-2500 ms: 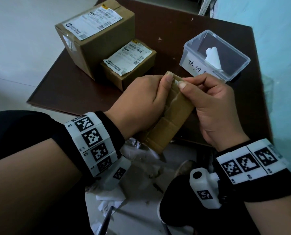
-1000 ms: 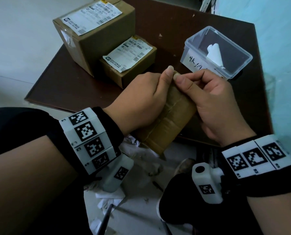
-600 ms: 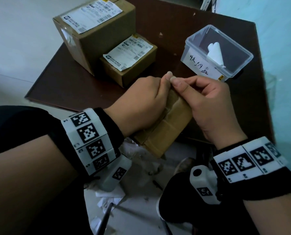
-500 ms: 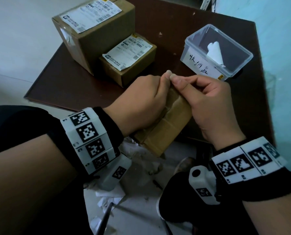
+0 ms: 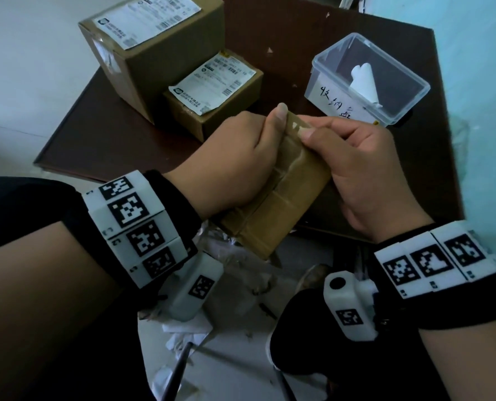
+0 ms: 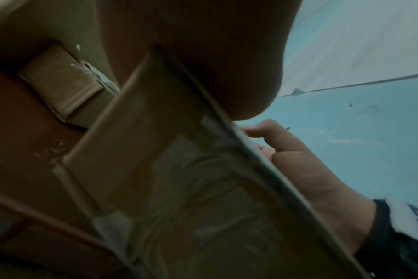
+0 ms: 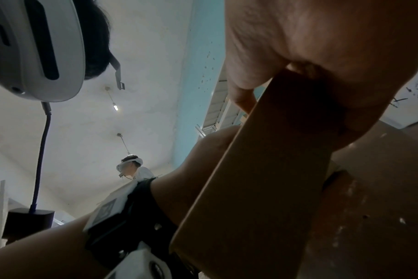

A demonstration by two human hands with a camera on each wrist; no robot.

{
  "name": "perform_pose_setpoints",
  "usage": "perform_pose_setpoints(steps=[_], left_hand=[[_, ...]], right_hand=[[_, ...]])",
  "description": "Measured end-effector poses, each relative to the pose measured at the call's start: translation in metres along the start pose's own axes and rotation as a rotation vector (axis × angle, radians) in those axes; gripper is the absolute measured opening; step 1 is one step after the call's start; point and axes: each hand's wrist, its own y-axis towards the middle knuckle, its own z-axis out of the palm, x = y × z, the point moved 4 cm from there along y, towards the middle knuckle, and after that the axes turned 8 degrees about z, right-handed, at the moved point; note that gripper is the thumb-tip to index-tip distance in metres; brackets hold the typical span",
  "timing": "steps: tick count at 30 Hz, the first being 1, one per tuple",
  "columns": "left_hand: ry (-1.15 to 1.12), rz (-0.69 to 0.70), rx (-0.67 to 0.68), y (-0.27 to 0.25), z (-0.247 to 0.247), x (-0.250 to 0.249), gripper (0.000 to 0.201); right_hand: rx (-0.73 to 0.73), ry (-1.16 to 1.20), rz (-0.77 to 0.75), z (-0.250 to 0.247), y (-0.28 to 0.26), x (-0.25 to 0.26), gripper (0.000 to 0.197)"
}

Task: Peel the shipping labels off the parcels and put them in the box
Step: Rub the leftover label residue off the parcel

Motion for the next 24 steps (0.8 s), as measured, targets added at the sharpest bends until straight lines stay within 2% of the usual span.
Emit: perform_pose_setpoints(steps=[6,11,14,20,24], left_hand=[[0.087,0.047,-0.013,-0.0025,0.0026,-0.0033,0.058],[0.080,0.097,-0.046,-0.0049,0.0047,-0.0068,0.053],[0.100,0.079,-0.030,-0.0047,0.0060,-0.0062,0.054],[0.059,0.044,-0.020,-0.0016,-0.0010,-0.0067,0.058],[0.052,0.043,-0.029,-0.0028,0.0006,-0.0049,0.057]], right_hand=[[0.016,0.083,0.027,0.0012,-0.0015,-0.0018,0.019],[-0.027,0.111,-0.001,0.0016,-0.0012,-0.0029,0.015],[-0.021,0.093,0.001,0.0010,-0.0004,-0.0055,0.012],[0.043,0.106,-0.010,-0.0022,0.0015,-0.0014,0.025],[0.006,0.082,-0.035,-0.0015,0.0010,-0.0027,0.020]])
